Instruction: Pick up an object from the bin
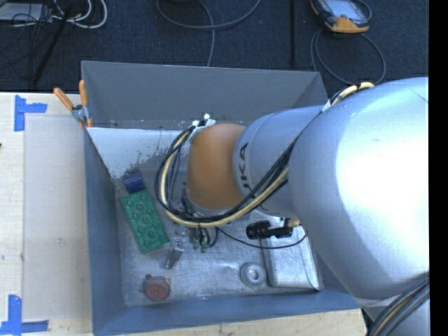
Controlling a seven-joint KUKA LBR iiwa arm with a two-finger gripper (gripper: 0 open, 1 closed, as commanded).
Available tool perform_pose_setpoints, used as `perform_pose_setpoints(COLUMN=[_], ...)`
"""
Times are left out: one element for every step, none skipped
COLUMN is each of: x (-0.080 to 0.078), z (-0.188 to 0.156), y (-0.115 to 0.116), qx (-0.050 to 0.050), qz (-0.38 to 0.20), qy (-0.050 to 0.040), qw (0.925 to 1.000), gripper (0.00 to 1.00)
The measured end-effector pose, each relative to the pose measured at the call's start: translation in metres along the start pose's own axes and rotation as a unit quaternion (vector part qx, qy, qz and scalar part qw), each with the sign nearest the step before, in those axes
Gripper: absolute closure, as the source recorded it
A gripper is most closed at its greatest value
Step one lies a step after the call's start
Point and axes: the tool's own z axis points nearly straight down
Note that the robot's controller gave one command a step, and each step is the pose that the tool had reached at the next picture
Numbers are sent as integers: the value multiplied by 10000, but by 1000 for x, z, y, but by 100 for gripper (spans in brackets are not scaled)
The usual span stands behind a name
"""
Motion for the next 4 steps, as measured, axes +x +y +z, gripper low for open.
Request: perform_pose_setpoints(x=[6,6,55,54], z=[-9,-7,-60,-57], y=[55,52,11,13], qx=[2,31,26,26], qz=[229,223,402,390], qy=[4,31,27,22], qw=[9997,9997,9992,9992], gripper=[0,100,100,0])
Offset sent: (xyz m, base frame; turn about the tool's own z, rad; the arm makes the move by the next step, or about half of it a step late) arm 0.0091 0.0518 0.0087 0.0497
